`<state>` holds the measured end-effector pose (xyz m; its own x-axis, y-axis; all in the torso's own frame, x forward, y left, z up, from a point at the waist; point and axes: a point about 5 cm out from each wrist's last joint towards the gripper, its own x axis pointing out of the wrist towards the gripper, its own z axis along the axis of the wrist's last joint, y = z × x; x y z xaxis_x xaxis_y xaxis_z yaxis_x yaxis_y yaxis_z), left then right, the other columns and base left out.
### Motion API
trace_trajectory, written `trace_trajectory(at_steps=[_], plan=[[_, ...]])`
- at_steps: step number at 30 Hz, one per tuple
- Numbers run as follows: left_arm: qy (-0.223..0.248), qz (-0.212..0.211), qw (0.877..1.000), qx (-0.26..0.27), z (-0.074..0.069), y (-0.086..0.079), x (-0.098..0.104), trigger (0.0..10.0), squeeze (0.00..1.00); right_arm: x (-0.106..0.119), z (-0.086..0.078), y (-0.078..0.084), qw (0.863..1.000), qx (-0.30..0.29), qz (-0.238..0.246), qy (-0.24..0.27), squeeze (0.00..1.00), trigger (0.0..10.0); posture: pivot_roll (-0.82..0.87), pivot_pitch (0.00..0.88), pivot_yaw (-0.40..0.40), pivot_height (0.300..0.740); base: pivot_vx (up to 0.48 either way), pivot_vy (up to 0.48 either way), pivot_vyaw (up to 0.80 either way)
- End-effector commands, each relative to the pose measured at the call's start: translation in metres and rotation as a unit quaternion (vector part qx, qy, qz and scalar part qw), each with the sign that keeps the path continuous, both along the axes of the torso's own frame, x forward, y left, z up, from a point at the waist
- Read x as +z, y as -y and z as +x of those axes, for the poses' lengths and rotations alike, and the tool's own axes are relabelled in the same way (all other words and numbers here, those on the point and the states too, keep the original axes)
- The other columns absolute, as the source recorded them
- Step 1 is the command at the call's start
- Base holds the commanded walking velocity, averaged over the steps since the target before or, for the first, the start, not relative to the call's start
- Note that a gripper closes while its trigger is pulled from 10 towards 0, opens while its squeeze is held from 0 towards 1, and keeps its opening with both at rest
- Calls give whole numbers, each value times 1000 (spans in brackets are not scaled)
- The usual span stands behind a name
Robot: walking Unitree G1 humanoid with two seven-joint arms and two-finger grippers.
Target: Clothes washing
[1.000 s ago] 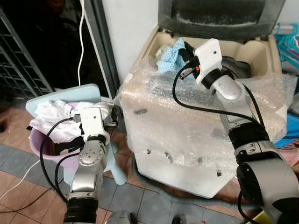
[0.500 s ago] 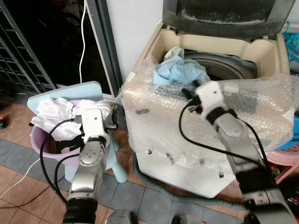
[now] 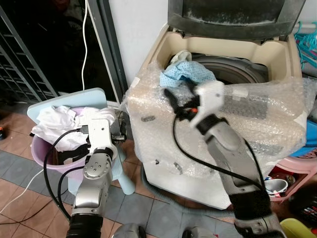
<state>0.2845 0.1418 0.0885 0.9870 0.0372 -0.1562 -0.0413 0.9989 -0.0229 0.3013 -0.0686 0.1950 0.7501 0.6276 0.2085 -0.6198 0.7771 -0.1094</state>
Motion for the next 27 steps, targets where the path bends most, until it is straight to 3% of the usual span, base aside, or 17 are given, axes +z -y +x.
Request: trace_trajectory(at_steps=[1,4,8,9,10,11,14,15,18,21,22,24,25,26,27], plan=[[6,3,1000,-1,0,-1,4,10000,0,5,-2,-19,997,71,-12,-7,1000,10000,-49,5,87,740,0,0,0],[10,3,1000,3,0,-2,6,10000,0,3,5,-30,990,129,-56,-32,1000,10000,-30,2,74,740,0,0,0],[8,3,1000,10,-1,-4,5,10000,0,-4,48,-32,990,39,-112,-70,1000,10000,-17,0,62,740,0,0,0],[8,5,1000,10,-1,-4,6,10000,0,-3,64,-24,989,-22,-116,-87,1000,10000,-11,0,60,740,0,0,0],[8,6,1000,10,-1,-4,6,10000,0,-2,67,-22,989,-38,-112,-93,1000,10000,-11,0,60,740,0,0,0],[8,7,1000,11,-1,-4,6,10000,0,1,80,-5,983,-111,-92,-114,1000,10000,-5,0,57,740,0,0,0],[6,8,1000,14,-3,-6,5,10000,0,16,90,19,977,-185,-49,-98,1000,10000,-4,0,55,740,0,0,0],[4,8,1000,17,-4,-8,4,10000,0,27,93,37,972,-221,-21,-74,1000,10000,-4,0,55,740,0,0,0],[3,7,1000,14,-3,-6,4,10000,0,34,92,65,961,-276,-7,-33,1000,10000,-4,0,55,740,0,0,0],[5,7,1000,11,-2,-5,4,10000,0,38,82,72,960,-278,-4,5,1000,10000,-23,0,63,740,0,0,0],[6,5,1000,10,-2,-5,4,10000,0,39,61,70,966,-250,-18,58,1000,10000,-29,0,65,740,0,0,0],[8,1,1000,10,-3,-5,4,10000,0,35,45,66,970,-229,-19,74,1000,10000,-33,0,68,740,0,0,0],[11,-3,1000,10,-3,-5,5,10000,0,28,33,64,972,-219,-23,79,925,10000,-33,0,68,740,0,0,0],[12,-3,1000,10,-2,-5,5,10000,0,22,26,62,973,-213,-23,80,322,10000,-33,0,68,740,0,0,0],[11,-2,1000,9,-2,-5,5,10000,0,16,19,61,974,-211,-26,80,0,10000,-40,0,70,740,0,0,0]])
